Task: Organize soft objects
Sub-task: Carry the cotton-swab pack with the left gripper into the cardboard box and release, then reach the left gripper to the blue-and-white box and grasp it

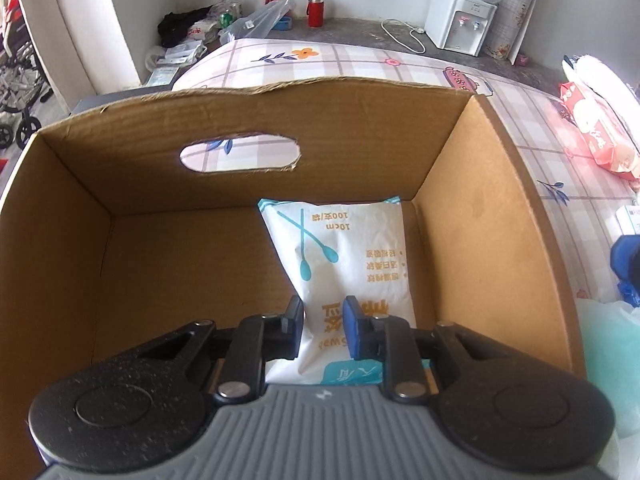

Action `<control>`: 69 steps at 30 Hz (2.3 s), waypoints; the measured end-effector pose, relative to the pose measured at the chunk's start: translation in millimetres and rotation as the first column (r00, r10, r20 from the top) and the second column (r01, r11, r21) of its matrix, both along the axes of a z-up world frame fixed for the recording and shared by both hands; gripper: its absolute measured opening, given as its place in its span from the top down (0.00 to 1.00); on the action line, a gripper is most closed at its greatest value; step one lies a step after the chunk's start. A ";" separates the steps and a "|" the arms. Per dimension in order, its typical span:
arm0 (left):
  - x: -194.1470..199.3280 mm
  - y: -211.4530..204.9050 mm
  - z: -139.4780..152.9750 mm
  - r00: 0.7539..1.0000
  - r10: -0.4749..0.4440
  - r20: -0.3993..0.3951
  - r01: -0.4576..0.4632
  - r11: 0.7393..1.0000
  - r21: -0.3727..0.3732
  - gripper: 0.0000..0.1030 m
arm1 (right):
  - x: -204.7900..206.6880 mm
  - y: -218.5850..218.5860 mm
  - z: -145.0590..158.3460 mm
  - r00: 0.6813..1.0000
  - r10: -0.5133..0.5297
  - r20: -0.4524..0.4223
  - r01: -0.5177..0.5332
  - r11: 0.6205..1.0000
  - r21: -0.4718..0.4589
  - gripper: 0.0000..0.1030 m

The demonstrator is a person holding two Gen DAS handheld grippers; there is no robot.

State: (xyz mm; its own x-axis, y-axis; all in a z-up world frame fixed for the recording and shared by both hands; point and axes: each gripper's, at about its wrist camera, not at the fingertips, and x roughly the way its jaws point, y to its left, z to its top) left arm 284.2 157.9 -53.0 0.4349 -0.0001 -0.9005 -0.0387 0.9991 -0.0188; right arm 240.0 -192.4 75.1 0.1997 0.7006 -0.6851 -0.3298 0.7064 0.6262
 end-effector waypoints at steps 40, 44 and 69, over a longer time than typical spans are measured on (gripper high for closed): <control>0.3 -177.7 118.7 0.966 -0.144 0.216 0.156 0.987 -0.040 0.10 | -2.7 -269.3 31.6 0.933 -0.345 0.102 0.350 0.936 -0.028 0.60; 27.2 -235.1 84.8 0.961 -0.234 0.144 0.244 0.968 -0.058 0.14 | 11.4 -307.5 6.9 0.920 -0.388 0.045 0.391 0.918 -0.070 0.60; 118.7 -345.2 -42.9 0.916 -0.349 -0.198 0.274 0.905 -0.324 0.49 | 107.6 -321.8 -139.1 0.909 -0.363 -0.204 0.283 0.897 -0.339 0.61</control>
